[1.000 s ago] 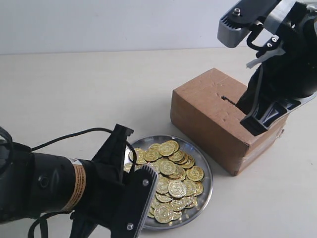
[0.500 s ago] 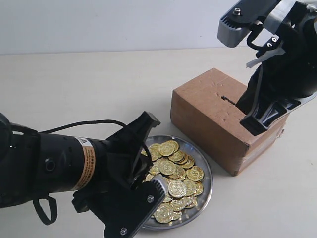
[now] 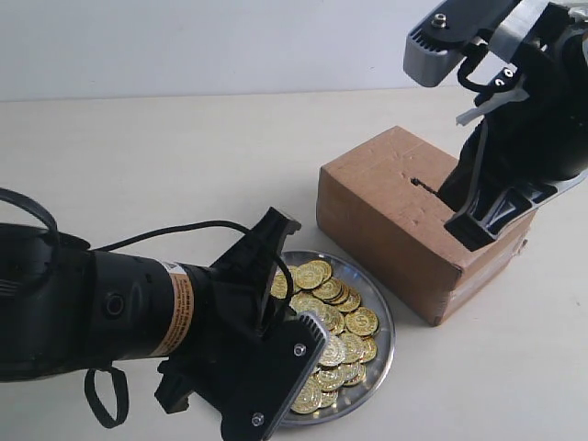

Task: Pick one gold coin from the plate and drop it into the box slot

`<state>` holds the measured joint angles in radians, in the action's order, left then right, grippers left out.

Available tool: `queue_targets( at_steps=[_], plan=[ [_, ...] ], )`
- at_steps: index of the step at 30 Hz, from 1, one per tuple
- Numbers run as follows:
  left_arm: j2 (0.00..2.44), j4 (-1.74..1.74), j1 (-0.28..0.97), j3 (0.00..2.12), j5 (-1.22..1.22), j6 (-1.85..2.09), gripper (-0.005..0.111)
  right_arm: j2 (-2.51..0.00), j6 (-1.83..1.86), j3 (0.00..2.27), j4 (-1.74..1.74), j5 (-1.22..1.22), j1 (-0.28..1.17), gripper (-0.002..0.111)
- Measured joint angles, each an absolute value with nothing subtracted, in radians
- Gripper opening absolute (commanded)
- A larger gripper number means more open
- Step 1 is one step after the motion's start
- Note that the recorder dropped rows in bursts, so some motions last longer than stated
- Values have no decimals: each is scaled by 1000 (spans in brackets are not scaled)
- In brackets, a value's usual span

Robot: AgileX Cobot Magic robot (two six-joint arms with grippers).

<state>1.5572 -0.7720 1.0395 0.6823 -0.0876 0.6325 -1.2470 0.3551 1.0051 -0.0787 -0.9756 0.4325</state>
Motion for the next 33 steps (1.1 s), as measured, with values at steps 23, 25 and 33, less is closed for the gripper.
queue_targets(
  at_steps=[23,25,33],
  plan=[
    [1610,-864,1040,722,-74,635,92,-1247,355,1005,-91,-976,432,0],
    [1635,-883,1040,747,-72,635,88,-1247,355,1005,-95,-976,432,0],
    [1730,-972,1018,846,-71,644,68,-1247,362,1005,-88,-977,432,0]
  ],
)
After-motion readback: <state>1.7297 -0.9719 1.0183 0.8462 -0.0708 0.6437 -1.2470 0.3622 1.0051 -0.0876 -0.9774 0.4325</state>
